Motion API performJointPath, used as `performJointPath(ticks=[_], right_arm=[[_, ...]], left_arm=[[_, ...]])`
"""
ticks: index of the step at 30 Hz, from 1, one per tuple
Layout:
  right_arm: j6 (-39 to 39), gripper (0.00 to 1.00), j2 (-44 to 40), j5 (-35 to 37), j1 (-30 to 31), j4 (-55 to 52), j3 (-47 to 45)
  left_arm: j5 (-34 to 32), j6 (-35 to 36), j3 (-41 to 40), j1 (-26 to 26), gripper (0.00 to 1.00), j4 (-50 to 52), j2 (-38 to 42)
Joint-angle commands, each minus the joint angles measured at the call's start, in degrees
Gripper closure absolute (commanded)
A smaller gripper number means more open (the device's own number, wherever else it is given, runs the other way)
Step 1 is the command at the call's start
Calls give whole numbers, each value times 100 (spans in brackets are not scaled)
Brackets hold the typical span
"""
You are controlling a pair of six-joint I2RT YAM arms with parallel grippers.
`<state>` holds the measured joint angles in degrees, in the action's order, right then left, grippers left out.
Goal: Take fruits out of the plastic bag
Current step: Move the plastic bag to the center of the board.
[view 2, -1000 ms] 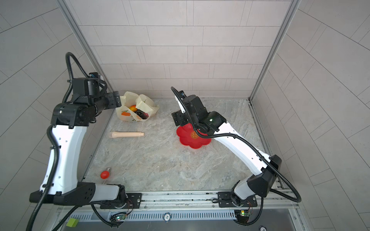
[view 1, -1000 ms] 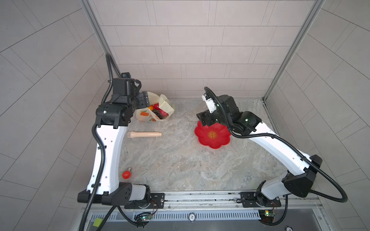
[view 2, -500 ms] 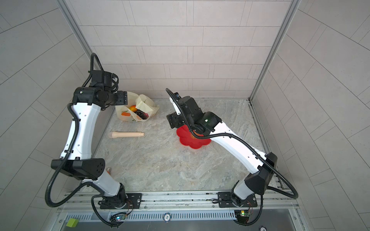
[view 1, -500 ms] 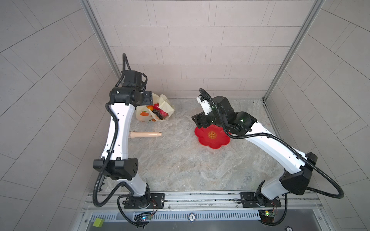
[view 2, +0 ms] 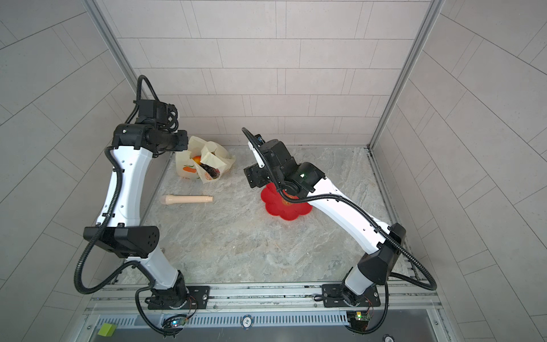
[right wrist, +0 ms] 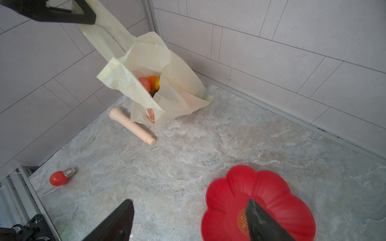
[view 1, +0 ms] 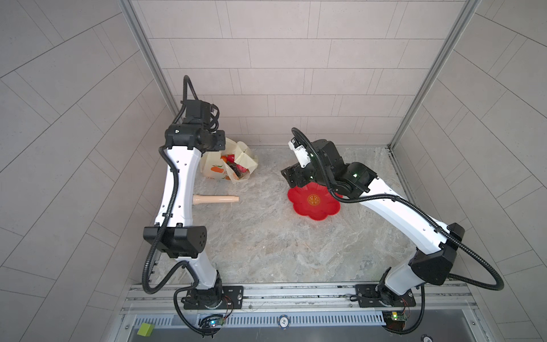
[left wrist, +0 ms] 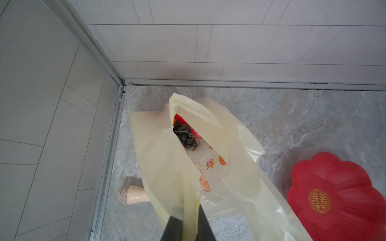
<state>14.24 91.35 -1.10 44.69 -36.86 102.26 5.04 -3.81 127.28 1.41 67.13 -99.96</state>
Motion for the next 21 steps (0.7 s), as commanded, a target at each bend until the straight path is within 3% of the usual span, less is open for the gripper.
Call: performJointPath(ticks=[1, 12, 21], right_arm=[[26, 14, 204, 4, 75, -151, 364], [-11, 11, 114, 344, 75, -352, 448], [-79, 10, -101, 488, 67, -388, 313]], left_arm=[[971, -202, 164, 88, 95, -82, 236], [1834, -488, 126, 648, 97, -198, 712], [1953, -914, -1574, 964, 97, -895, 2139]])
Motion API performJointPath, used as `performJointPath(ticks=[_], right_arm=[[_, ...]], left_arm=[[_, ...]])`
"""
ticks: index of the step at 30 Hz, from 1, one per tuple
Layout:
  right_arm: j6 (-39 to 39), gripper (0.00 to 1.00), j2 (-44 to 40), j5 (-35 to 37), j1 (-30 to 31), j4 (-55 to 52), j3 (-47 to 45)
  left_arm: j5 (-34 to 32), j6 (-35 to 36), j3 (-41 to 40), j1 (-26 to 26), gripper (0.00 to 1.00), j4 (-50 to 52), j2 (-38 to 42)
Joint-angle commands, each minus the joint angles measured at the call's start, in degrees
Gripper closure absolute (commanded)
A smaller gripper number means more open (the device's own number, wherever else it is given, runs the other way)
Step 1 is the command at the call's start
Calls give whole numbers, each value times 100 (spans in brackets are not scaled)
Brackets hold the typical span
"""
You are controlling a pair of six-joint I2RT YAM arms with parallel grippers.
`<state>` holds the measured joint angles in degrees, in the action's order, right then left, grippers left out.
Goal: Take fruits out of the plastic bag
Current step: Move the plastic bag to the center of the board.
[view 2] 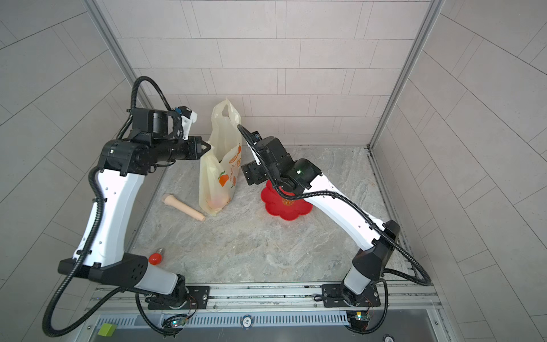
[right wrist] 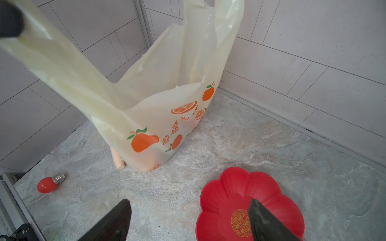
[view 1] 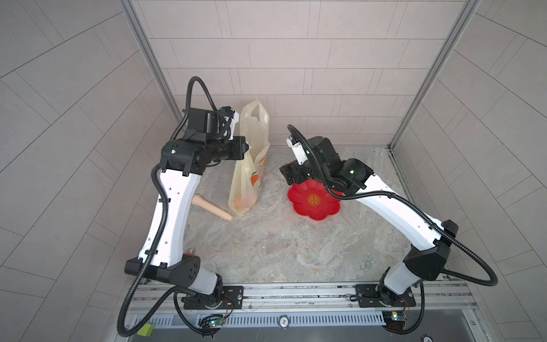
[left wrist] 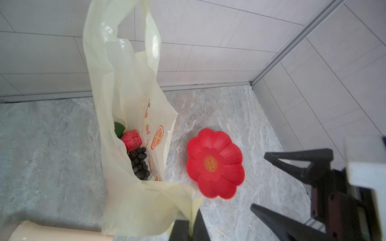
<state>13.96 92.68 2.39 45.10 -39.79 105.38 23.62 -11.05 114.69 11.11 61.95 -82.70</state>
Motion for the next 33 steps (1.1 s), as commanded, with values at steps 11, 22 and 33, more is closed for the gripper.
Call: performJointPath(ticks=[11, 22, 33], right_arm=[[-181, 27, -279, -471, 284, -420, 461], [-374, 60, 496, -931, 1288, -1193, 1323], [-356, 60, 342, -149, 1581, -855, -117]], left_arm=[[933, -690, -2414, -13, 97, -542, 2318], [1233, -1447, -4032, 260, 97, -790, 4133], [1538, -1899, -5268, 252, 97, -446, 5819]])
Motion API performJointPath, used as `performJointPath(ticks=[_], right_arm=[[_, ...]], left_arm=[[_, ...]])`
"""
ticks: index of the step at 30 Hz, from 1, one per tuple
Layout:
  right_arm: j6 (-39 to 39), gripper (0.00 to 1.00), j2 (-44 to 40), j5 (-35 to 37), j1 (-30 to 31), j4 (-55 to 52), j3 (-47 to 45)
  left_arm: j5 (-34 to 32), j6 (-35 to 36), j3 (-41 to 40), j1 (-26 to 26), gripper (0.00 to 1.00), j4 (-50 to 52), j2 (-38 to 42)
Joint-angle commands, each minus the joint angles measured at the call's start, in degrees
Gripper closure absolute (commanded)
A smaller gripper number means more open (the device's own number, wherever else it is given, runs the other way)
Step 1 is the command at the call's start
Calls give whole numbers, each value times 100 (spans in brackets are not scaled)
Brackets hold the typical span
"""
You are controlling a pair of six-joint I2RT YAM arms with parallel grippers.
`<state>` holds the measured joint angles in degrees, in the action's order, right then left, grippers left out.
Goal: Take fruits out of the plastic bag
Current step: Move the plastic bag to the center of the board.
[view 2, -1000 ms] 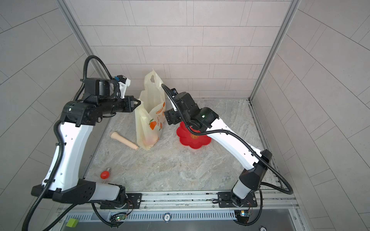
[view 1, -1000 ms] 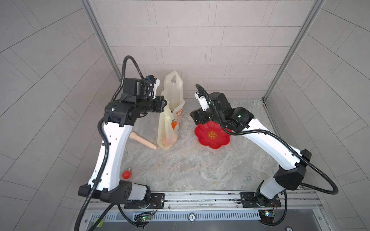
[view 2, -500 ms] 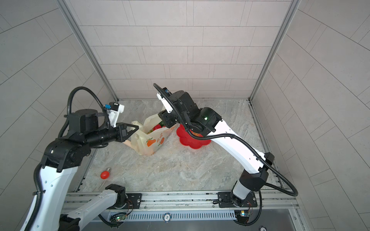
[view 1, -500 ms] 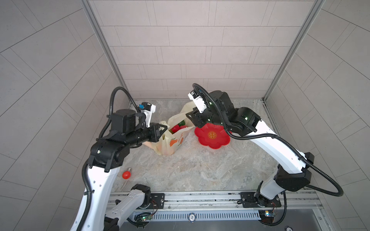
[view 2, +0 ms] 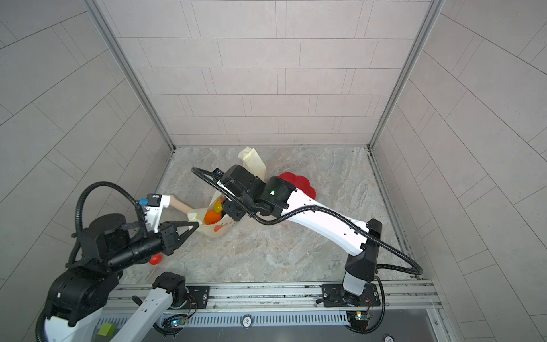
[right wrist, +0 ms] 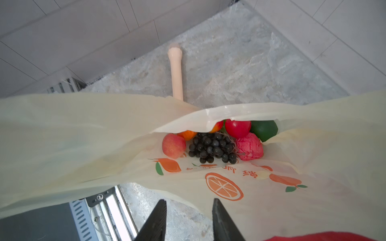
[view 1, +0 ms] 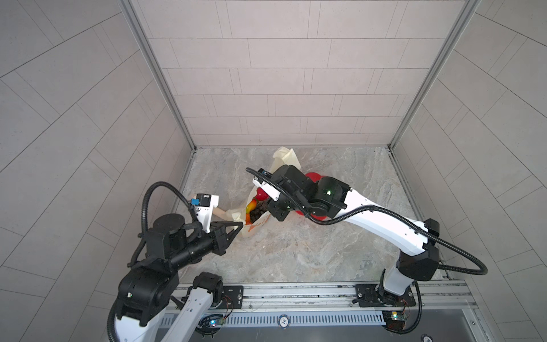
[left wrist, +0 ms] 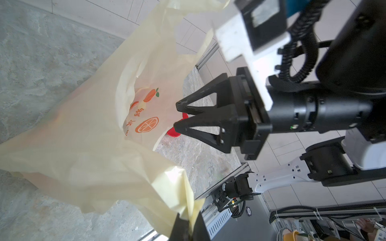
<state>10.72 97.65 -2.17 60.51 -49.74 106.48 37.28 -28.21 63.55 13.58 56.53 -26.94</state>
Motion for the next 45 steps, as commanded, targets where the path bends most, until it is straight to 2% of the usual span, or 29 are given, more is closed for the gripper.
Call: performJointPath(ticks=[1, 8, 13, 17, 26, 29, 31, 36, 41, 45], right_arm=[[-35, 60, -178, 339, 61, 245, -320], [-175, 58, 200, 710, 136, 166, -416], [-277, 57, 300, 551, 355, 328, -773], [-339, 57, 133, 590, 662, 339, -1259], [253, 58, -561, 574, 1145, 554, -2078], [453, 57, -571, 836, 1151, 550, -2045], [473, 53, -489, 1272, 1151, 613, -1998], [216, 48, 182, 1922, 1133, 433, -1251], [204, 45, 707, 1777, 941, 544, -794], [273, 41, 1053, 1472, 682, 778, -685]], left_arm=[[199, -211, -230, 12, 97, 140, 314], [408, -148, -577, 3, 97, 429, 944], [744, -281, -783, 12, 97, 498, 1288], [1048, -288, -922, 6, 97, 630, 1520], [1953, -336, -820, 11, 100, 885, 1809], [1879, -347, -900, 8, 100, 1052, 1989], [1714, -338, -966, 13, 100, 1053, 2138], [746, -476, -1164, 12, 100, 991, 2245], [805, -639, -1046, 10, 100, 385, 1981], [623, -64, -954, 9, 100, 985, 2035]])
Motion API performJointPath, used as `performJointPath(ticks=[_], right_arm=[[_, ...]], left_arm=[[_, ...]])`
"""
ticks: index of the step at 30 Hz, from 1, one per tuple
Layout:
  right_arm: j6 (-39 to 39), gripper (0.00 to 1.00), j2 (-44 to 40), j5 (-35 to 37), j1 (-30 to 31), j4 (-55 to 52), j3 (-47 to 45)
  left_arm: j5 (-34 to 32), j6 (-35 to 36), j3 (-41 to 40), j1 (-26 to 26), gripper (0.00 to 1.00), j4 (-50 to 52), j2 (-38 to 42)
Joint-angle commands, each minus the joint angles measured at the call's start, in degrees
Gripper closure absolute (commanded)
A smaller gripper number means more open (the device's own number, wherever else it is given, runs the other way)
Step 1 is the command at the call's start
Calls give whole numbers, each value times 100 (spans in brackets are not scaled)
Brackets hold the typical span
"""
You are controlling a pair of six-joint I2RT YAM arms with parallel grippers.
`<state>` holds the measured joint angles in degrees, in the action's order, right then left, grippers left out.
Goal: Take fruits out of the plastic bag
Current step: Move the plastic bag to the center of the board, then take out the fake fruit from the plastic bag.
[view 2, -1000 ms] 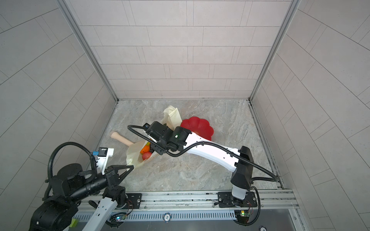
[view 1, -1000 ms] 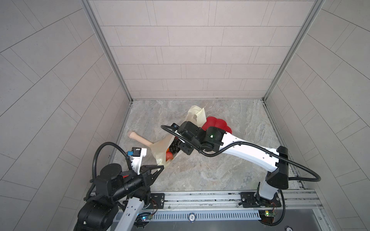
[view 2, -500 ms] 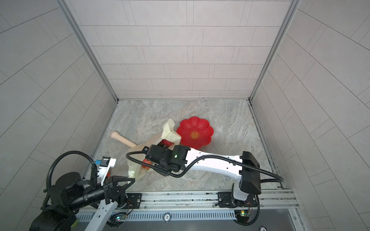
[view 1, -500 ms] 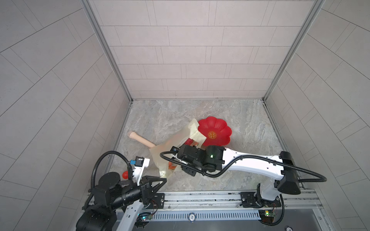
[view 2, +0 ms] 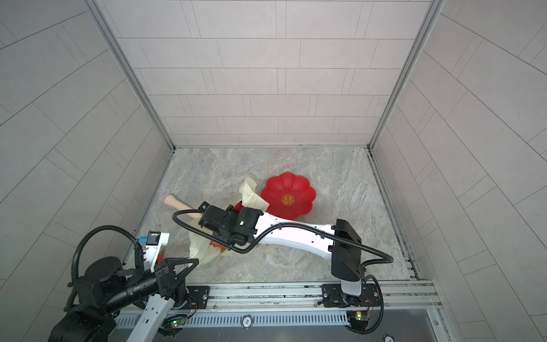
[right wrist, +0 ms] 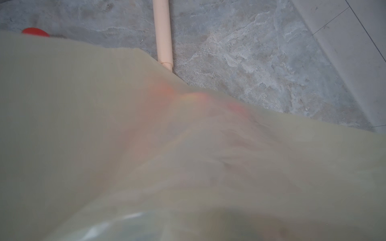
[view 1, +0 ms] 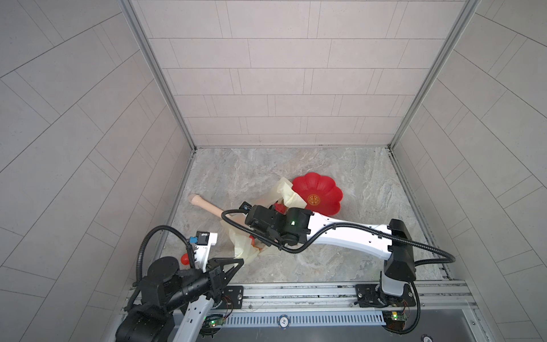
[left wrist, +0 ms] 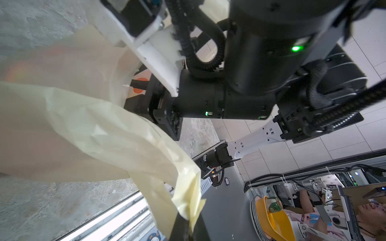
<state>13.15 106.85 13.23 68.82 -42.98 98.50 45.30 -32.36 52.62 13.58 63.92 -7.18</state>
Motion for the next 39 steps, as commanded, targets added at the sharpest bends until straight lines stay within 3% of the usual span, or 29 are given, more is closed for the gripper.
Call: performJointPath(ticks=[1, 5, 8, 21, 30, 39], right_arm=[[45, 38, 236, -136, -213, 198, 116], [92, 33, 653, -352, -394, 535, 243], [113, 29, 921, -164, -463, 725, 369], [373, 31, 1463, 455, -816, 769, 712], [540, 28, 1742, 191, -1036, 906, 821], [715, 27, 2254, 60, -1159, 743, 1305]], left_arm=[[-339, 516, 114, 11, 100, 462, 140], [-809, 534, -120, 13, 100, 660, 660], [-776, 654, -290, 0, 100, 835, 684], [-763, 1172, -61, 3, 100, 967, 700], [-1547, 339, 7, 4, 99, -307, 668], [-1448, 602, -48, 3, 99, -29, 700]])
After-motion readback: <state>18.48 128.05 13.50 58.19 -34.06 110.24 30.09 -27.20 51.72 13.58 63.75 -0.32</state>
